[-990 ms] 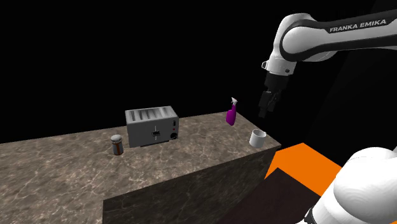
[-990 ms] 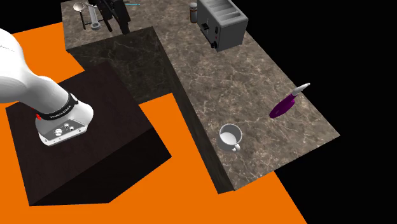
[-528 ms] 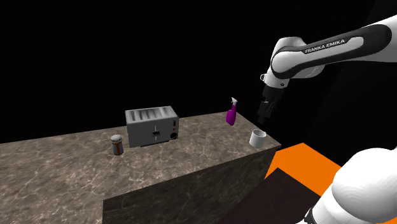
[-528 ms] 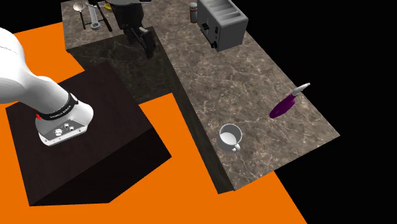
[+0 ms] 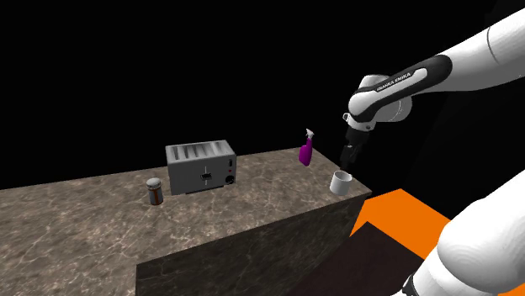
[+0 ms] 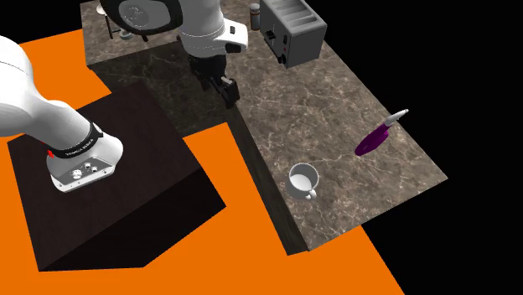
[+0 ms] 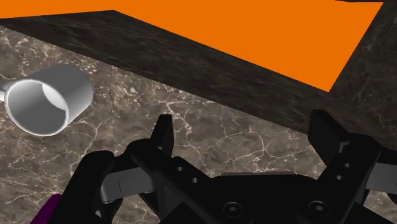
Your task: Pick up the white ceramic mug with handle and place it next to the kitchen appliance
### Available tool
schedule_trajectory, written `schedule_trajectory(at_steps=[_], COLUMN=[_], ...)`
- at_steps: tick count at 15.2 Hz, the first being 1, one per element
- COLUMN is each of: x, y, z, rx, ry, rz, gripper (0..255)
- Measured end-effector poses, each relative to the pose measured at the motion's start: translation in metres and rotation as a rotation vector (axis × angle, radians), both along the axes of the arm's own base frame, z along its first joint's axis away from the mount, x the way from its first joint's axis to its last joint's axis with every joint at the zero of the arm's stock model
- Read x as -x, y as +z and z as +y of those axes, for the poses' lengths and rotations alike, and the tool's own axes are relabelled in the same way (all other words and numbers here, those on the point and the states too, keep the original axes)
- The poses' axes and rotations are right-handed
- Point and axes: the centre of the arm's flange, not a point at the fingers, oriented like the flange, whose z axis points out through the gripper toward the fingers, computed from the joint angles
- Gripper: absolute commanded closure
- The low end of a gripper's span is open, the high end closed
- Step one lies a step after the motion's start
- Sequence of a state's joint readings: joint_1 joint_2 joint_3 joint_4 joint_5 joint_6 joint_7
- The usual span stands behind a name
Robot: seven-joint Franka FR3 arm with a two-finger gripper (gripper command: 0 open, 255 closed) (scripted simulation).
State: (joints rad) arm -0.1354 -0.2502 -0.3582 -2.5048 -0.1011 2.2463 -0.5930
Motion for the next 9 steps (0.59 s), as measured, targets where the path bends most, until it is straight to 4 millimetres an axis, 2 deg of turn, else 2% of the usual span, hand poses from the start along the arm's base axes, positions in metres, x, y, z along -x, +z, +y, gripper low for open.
schedule_trajectory(at_steps=[9], x=[-0.036], y=[-0.073], z=[-0.079], rx=[0.006], ry=[0.015], rz=[-0.013], gripper=[0])
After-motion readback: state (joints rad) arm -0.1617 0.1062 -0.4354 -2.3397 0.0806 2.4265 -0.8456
